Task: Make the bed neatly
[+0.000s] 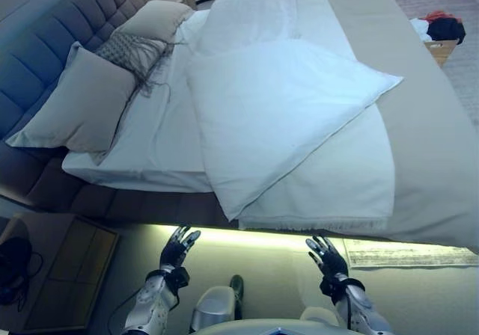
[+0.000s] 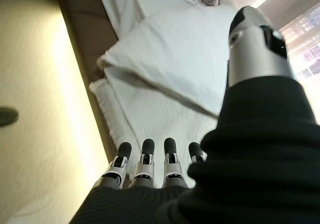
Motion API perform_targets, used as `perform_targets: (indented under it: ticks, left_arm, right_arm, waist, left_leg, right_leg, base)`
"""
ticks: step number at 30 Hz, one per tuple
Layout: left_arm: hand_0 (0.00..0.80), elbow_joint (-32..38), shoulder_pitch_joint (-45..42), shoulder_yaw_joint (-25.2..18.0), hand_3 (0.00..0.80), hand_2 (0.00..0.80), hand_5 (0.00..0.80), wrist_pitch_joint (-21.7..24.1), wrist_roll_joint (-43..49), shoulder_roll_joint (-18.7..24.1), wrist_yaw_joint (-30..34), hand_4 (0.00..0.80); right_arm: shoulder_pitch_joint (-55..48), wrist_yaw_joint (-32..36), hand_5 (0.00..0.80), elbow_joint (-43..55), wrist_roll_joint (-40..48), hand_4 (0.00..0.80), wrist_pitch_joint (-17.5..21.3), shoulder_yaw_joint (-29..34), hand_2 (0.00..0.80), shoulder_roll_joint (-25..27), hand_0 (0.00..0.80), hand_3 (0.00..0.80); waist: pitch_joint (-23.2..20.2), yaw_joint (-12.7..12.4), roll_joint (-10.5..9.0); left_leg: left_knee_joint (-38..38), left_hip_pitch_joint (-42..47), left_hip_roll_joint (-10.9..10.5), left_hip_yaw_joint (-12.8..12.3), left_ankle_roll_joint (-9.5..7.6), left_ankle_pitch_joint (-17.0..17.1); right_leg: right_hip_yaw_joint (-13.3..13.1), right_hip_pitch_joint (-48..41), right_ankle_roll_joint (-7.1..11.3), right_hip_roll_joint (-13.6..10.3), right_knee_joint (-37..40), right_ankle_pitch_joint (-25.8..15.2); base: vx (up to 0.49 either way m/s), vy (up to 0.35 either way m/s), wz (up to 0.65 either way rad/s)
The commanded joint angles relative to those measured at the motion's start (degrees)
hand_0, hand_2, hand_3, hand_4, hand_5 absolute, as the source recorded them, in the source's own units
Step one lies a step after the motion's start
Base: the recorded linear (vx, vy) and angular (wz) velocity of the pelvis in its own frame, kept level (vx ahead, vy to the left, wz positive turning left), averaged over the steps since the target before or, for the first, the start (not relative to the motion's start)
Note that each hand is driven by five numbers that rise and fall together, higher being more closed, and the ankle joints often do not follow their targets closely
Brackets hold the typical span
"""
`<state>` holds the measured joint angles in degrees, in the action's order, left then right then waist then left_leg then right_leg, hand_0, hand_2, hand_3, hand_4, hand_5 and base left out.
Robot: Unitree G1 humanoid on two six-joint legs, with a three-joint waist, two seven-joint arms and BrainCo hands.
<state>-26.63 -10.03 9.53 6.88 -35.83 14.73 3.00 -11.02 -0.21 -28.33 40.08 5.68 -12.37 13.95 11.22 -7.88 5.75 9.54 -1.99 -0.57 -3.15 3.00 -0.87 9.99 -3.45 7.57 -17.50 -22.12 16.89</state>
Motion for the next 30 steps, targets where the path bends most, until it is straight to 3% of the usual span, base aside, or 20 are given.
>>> perform_targets:
  ticks: [1,3,4,6,8,11,12,14,16,18,21,25,30]
  left_arm:
    - [0.000,6.41,-2.80,-1.04,0.000,0.000,0.000,1.08,-0.52,2.09,2.08,0.000]
    - [0.000,6.43,-2.56,-0.38,0.000,0.000,0.000,1.88,0.62,2.77,2.50,0.000]
    - [0.000,5.64,-1.87,0.03,0.000,0.000,0.000,2.56,1.37,3.47,2.89,0.000]
    - [0.000,4.87,-0.27,0.61,0.000,0.000,0.000,2.75,2.13,4.32,2.77,0.000]
    - [0.000,5.18,1.11,0.27,0.000,0.000,0.000,2.31,2.51,4.29,2.50,0.000]
    - [0.000,6.11,2.56,-0.12,0.000,0.000,0.000,1.76,2.26,3.95,0.38,0.000]
    - [0.000,5.75,3.54,-0.39,0.000,0.000,0.000,1.72,2.01,3.67,-0.93,0.000]
    - [0.000,5.67,4.74,-0.69,0.000,0.000,0.000,1.47,1.60,3.64,-2.27,0.000]
    - [0.000,5.69,5.14,-0.63,0.000,0.000,0.000,1.91,1.64,3.58,-2.39,0.000]
    - [0.000,6.25,4.10,-1.51,0.000,0.000,0.000,2.65,1.42,3.55,-1.58,0.000]
    - [0.000,6.64,1.75,-3.24,0.000,0.000,0.000,2.76,1.56,3.21,-0.22,0.000]
    - [0.000,5.92,-0.47,-4.52,0.000,0.000,0.000,3.71,3.14,2.68,2.33,0.000]
    - [0.000,4.83,-0.59,-4.18,0.000,0.000,0.000,4.06,2.54,2.68,1.98,0.000]
  right_arm:
    - [-2.69,-0.47,0.000,6.29,-1.75,0.000,1.33,-1.09,0.000,-0.45,0.000,0.000]
    - [-2.59,-0.52,0.000,6.41,-1.94,0.000,3.44,-1.50,0.000,-1.70,0.000,0.000]
    - [-2.75,-1.35,0.000,7.01,-1.92,0.000,4.02,-1.44,0.000,-2.34,0.000,0.000]
    - [-3.12,-2.69,0.000,7.53,-1.45,0.000,4.67,-1.44,0.000,-2.85,0.000,0.000]
    - [-3.43,-2.41,0.000,6.85,-1.30,0.000,5.45,-1.20,0.000,-3.16,0.000,0.000]
    - [-3.24,-1.99,0.000,5.49,-1.09,0.000,6.20,-1.55,0.000,-3.06,0.000,0.000]
    - [-2.64,-1.28,0.000,4.33,-0.68,0.000,6.18,-1.56,0.000,-2.71,0.000,0.000]
    - [-0.76,0.27,0.000,1.89,0.62,0.000,6.23,-0.96,0.000,-2.04,0.000,0.000]
    - [1.39,0.95,0.000,0.25,1.88,0.000,5.99,-0.25,0.000,-1.69,0.000,0.000]
    - [2.93,1.83,0.000,-1.21,2.49,0.000,5.88,0.55,0.000,-1.49,0.000,0.000]
    - [2.93,3.33,0.000,-2.45,2.84,0.000,6.31,1.39,0.000,-1.79,0.000,0.000]
    - [1.04,5.88,0.000,-3.83,3.02,0.000,6.86,2.30,0.000,-2.07,0.000,0.000]
    - [1.49,6.71,0.000,-6.30,3.64,0.000,7.04,1.99,0.000,-1.78,0.000,0.000]
  waist:
    - [-4.99,-2.82,-1.84]
    - [-5.93,-3.76,-2.20]
    - [-6.22,-3.97,-3.01]
    - [-6.84,-3.77,-3.17]
    - [-7.08,-3.39,-2.88]
    - [-6.72,-2.88,-3.14]
    - [-6.17,-2.10,-3.69]
    - [-4.78,-0.50,-5.32]
    - [-3.90,0.80,-6.63]
    - [-3.21,1.40,-8.08]
    - [-3.42,1.16,-8.79]
    - [-4.36,1.40,-8.97]
    - [-5.56,2.03,-8.12]
  left_leg:
    - [-2.01,-9.04,1.30,2.87,-1.81,7.61]
    - [-2.26,-8.48,-0.46,2.22,-3.99,6.52]
    - [-1.81,-8.31,-2.39,1.84,-5.27,5.64]
    - [-0.73,-7.31,-4.25,1.97,-7.06,3.71]
    - [-0.20,-5.27,-5.05,2.12,-8.01,2.31]
    - [0.36,-3.31,-5.50,2.27,-8.26,1.31]
    - [0.48,-1.86,-5.93,2.72,-8.15,0.38]
    - [0.35,1.13,-7.36,3.42,-8.05,-2.62]
    - [0.22,2.93,-8.53,4.20,-8.04,-5.07]
    - [-0.12,4.98,-9.97,4.92,-8.26,-7.51]
    - [-0.44,6.99,-10.40,5.98,-8.49,-9.39]
    - [0.39,9.31,-9.99,6.72,-8.82,-11.14]
    - [5.93,9.43,-7.77,5.68,-7.02,-7.38]
  right_leg:
    - [0.93,-5.83,0.56,-2.35,-4.24,-8.31]
    - [0.25,-5.32,0.30,-4.43,-10.33,-12.01]
    - [-0.42,-4.96,0.62,-5.85,-15.09,-15.05]
    - [-1.54,-1.67,0.49,-5.98,-22.88,-18.52]
    - [-2.08,3.13,-0.99,-5.26,-26.15,-18.78]
    - [0.02,7.15,-2.23,-2.78,-20.10,-17.87]
    - [0.85,9.53,-2.41,-1.22,-13.11,-18.69]
    - [1.35,12.84,-1.13,0.88,0.26,-23.00]
    - [0.61,15.61,0.41,2.20,8.53,-26.48]
    - [0.52,17.22,2.61,3.16,15.75,-31.28]
    - [1.61,17.84,3.51,4.60,22.16,-33.73]
    - [2.39,18.04,3.32,5.53,23.74,-34.29]
    - [2.85,15.93,1.58,7.33,19.68,-30.39]
  base:
    - [0.343,0.223,-0.06]
    - [0.315,0.247,-0.01]
    - [0.287,0.237,0.13]
    - [0.268,0.228,0.18]
    - [0.242,0.146,0.23]
    - [0.223,-0.018,-0.01]
    - [0.248,-0.134,-0.34]
    - [0.293,-0.186,-0.41]
    - [0.288,-0.154,-0.49]
    - [0.331,-0.143,0.13]
    - [0.389,-0.166,0.30]
    - [0.428,-0.196,0.22]
    - [0.359,-0.238,0.18]
